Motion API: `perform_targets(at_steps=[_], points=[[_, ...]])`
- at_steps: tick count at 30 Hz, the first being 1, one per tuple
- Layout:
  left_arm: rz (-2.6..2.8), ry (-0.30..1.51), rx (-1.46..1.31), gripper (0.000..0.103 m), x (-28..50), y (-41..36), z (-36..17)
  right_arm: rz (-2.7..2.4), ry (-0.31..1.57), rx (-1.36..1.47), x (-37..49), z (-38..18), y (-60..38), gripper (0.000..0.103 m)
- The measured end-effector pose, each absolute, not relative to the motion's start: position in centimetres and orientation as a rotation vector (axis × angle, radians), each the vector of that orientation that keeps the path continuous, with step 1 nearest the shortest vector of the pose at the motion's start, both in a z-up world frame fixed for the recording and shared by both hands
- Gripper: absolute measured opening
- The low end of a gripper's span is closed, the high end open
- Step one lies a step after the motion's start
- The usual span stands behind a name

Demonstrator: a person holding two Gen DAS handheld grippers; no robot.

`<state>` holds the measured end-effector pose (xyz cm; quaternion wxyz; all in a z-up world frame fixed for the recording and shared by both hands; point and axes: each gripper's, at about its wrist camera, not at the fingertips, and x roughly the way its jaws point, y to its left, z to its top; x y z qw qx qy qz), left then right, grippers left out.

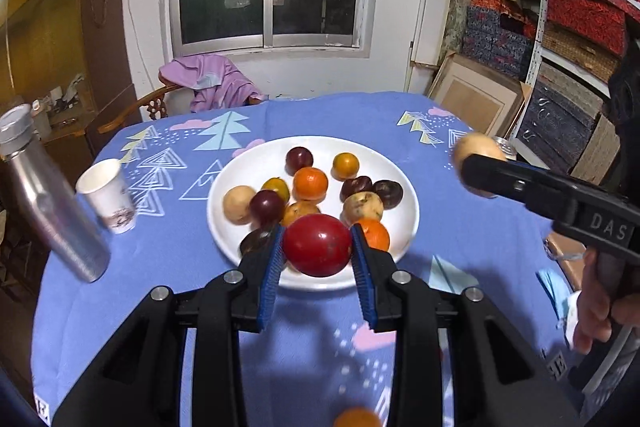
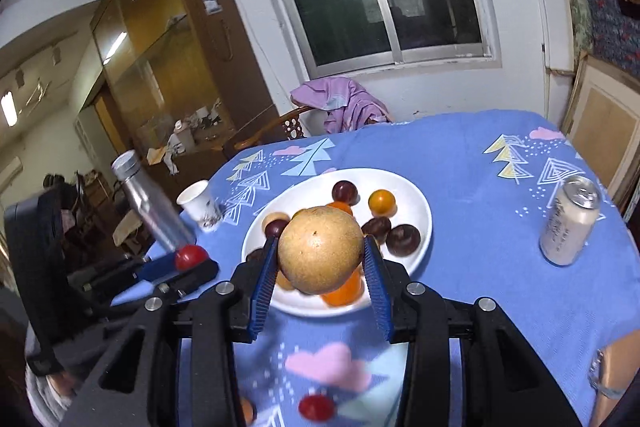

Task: Organize fruits
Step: 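Carry the tomato and pear onto the white plate and release both, then grasp the speckled orange fruit with the left tool while the right tool grasps a red tomato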

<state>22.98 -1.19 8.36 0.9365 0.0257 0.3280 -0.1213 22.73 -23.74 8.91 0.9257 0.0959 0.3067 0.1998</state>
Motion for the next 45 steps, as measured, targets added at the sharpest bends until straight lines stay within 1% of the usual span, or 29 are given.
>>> perform_targets(at_steps=[4, 9, 15, 16, 17, 18, 21, 22, 23, 24, 26, 28, 30, 34, 35, 38, 41, 45], points=[[-0.256, 0.723, 0.035, 0.032, 26.5, -2.6, 5.5, 0.399, 0.69, 0.191, 27.2, 6.9, -22.1, 0.043], [-0.259, 0.782, 0.068, 0.032, 28.8, -3.3, 2.0, 0.419, 0.75, 0.189, 31.3, 4.0, -19.9, 0.042], [-0.264, 0.784, 0.071, 0.034, 30.2, -3.2, 0.9, 0.444, 0.811, 0.175, 33.7, 1.3, -18.6, 0.044], [-0.269, 0.785, 0.064, 0.037, 30.2, -3.3, 0.8, 0.444, 0.818, 0.195, 33.8, 1.1, -18.9, 0.044], [-0.272, 0.787, 0.061, 0.044, 30.3, -3.3, 0.8, 0.437, 0.816, 0.211, 33.8, 1.1, -19.3, 0.044], [-0.272, 0.787, 0.062, 0.047, 30.2, -3.3, 0.8, 0.429, 0.809, 0.22, 33.8, 1.2, -19.6, 0.044], [-0.264, 0.775, 0.061, 0.048, 29.9, -3.0, 1.4, 0.408, 0.783, 0.24, 33.4, 2.0, -20.6, 0.044], [-0.262, 0.772, 0.048, 0.05, 29.6, -2.6, 1.8, 0.405, 0.77, 0.24, 33.0, 2.5, -20.8, 0.046], [-0.258, 0.767, 0.037, 0.055, 29.4, -2.3, 2.2, 0.401, 0.758, 0.237, 32.6, 2.9, -21.0, 0.049], [-0.249, 0.759, 0.03, 0.057, 29.0, -1.9, 2.6, 0.397, 0.743, 0.233, 32.1, 3.5, -21.2, 0.053], [-0.226, 0.733, 0.014, 0.059, 27.6, -0.9, 3.4, 0.392, 0.703, 0.221, 30.7, 4.7, -21.4, 0.059], [-0.21, 0.717, 0.011, 0.06, 26.1, -0.3, 3.8, 0.402, 0.684, 0.206, 29.5, 5.9, -21.4, 0.059], [-0.188, 0.701, 0.003, 0.065, 24.3, 0.5, 3.9, 0.405, 0.67, 0.189, 28.0, 6.9, -21.5, 0.06], [-0.152, 0.678, -0.007, 0.073, 20.2, 1.5, 3.4, 0.432, 0.639, 0.147, 23.6, 8.2, -21.7, 0.068], [-0.148, 0.675, -0.01, 0.075, 19.2, 1.7, 3.2, 0.434, 0.634, 0.135, 22.2, 8.1, -22.0, 0.07], [-0.155, 0.677, -0.007, 0.076, 16.4, 2.0, 2.4, 0.43, 0.627, 0.111, 18.5, 6.9, -22.9, 0.073], [-0.178, 0.694, 0.021, 0.077, 13.8, 1.8, 1.2, 0.393, 0.642, 0.082, 15.3, 4.3, -24.5, 0.073], [-0.209, 0.711, 0.084, 0.077, 11.4, 0.4, -0.2, 0.341, 0.728, 0.092, 14.4, 1.1, -26.0, 0.073]])
